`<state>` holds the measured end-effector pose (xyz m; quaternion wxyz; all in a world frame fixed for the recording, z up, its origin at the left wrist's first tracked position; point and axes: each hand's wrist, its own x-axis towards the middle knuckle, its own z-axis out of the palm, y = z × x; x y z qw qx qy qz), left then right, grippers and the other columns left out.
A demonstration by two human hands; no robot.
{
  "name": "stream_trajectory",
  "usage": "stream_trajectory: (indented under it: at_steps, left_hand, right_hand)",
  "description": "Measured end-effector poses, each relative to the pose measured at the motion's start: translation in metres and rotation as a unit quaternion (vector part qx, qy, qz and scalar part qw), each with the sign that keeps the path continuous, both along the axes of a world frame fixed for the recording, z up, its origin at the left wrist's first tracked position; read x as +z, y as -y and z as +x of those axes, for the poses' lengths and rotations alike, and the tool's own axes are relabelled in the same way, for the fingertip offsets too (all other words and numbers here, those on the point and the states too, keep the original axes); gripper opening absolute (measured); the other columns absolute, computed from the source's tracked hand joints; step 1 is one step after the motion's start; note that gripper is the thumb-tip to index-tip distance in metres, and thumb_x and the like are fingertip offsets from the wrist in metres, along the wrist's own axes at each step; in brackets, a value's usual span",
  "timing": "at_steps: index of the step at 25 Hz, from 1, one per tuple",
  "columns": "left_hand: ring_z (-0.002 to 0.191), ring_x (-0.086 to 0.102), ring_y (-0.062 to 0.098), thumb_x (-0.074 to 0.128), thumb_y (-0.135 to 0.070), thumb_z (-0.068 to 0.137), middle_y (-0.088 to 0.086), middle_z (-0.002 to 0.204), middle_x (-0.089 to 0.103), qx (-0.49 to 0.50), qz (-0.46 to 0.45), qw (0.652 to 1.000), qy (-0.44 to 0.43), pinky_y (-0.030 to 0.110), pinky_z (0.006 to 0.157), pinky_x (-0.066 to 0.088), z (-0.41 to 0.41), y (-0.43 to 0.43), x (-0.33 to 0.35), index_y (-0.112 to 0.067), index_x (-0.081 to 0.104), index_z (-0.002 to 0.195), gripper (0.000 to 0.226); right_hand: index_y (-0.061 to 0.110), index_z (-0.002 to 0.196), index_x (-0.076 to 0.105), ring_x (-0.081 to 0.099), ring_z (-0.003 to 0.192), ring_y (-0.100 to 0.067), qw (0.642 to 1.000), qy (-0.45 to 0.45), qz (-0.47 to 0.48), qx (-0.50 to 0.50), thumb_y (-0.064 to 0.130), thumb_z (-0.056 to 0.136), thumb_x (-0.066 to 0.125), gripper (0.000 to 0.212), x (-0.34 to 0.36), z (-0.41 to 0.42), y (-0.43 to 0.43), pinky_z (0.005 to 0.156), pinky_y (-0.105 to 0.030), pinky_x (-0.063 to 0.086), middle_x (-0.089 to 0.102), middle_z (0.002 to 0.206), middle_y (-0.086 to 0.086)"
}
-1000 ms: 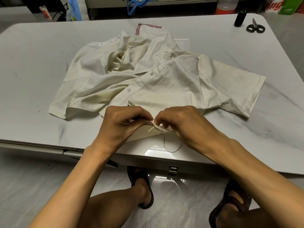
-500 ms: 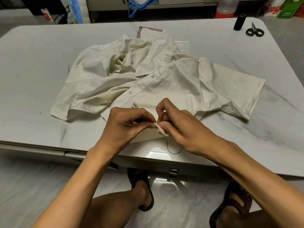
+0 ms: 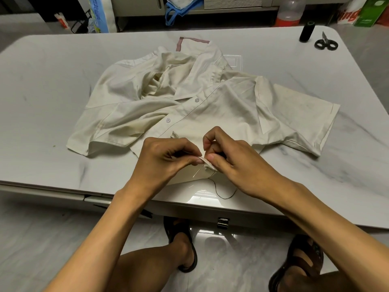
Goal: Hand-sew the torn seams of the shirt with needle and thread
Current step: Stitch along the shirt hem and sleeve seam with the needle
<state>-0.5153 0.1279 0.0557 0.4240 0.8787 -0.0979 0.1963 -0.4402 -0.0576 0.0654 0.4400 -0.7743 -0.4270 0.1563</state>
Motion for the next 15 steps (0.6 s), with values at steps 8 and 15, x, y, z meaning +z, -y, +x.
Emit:
stream_trajectory:
  at_steps: [8,15]
  left_hand:
    - [0.067,0.072,0.009,0.083,-0.006,0.077,0.000,0.070,0.074,0.033,-0.050,0.997,-0.047,0.020,0.067,0.055,0.001,0.004,0.003,-0.006,0.076,0.079,0.007]
    - [0.065,0.067,0.016,0.076,0.003,0.081,0.009,0.071,0.072,0.036,-0.200,0.963,-0.178,0.023,0.066,0.052,0.006,0.001,0.007,-0.006,0.074,0.082,0.009]
  right_hand:
    - [0.015,0.103,0.047,0.049,0.070,-0.011,0.998,0.046,0.009,-0.044,0.006,0.097,0.051,0.011,-0.001,-0.001,0.001,0.064,-0.017,0.037,0.058,0.077,0.005]
    - [0.018,0.095,0.072,0.052,0.086,-0.020,0.935,0.346,0.012,-0.081,0.013,0.082,0.068,0.015,-0.010,-0.007,-0.001,0.075,-0.027,0.033,0.062,0.094,-0.001]
